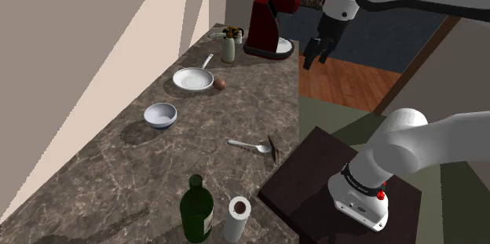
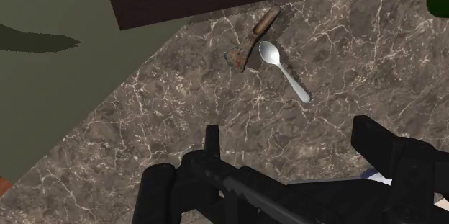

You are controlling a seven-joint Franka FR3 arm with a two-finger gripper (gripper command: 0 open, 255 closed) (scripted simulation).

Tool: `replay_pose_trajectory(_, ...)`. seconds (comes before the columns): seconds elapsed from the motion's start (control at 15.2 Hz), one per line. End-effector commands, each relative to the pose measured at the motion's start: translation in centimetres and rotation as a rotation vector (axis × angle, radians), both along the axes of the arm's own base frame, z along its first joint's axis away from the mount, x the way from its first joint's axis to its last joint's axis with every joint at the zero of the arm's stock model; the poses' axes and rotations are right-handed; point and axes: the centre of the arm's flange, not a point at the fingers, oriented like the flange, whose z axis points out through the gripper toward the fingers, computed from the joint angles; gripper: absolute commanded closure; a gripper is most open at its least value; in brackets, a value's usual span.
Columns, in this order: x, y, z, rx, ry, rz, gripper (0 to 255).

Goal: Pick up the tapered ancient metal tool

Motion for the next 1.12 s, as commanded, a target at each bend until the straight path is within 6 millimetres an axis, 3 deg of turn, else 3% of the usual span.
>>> replay_pose_trajectory(0.0, 0.0, 0.0, 0.0, 0.0, 0.0, 0.0, 0)
replay_pose_trajectory(1.06, 0.2, 1.0, -21.0, 0.066, 0.033, -0.334, 0)
